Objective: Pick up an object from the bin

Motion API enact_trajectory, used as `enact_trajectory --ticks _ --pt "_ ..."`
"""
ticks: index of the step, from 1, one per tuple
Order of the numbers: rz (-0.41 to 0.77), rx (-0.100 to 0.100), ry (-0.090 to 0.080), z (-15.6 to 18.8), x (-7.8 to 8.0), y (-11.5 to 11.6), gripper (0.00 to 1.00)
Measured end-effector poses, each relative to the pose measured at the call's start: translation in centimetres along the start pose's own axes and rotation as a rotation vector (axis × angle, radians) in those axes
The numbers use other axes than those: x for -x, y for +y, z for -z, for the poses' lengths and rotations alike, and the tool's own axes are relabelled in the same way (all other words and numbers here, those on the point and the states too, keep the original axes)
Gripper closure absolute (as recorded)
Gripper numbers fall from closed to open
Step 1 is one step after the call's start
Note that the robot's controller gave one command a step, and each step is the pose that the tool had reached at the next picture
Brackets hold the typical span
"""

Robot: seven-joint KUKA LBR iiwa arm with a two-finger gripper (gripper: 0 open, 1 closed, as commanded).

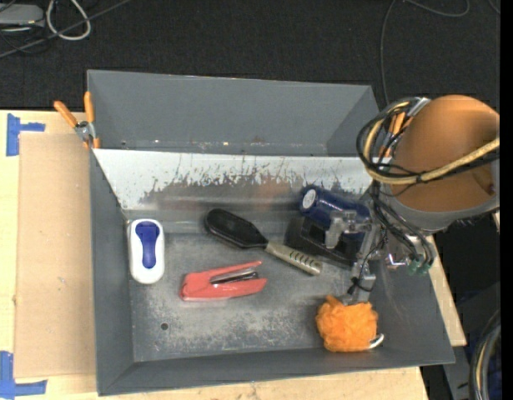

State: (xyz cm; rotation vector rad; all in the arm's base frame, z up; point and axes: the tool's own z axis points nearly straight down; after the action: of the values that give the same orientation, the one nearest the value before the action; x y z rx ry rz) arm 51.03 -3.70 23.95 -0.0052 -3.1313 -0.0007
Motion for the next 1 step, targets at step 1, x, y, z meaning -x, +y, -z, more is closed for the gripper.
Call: enact_trajectory --ticks 1 --pt "0.001 0.000 -0.008 0.45 0.13 0.03 0.00"
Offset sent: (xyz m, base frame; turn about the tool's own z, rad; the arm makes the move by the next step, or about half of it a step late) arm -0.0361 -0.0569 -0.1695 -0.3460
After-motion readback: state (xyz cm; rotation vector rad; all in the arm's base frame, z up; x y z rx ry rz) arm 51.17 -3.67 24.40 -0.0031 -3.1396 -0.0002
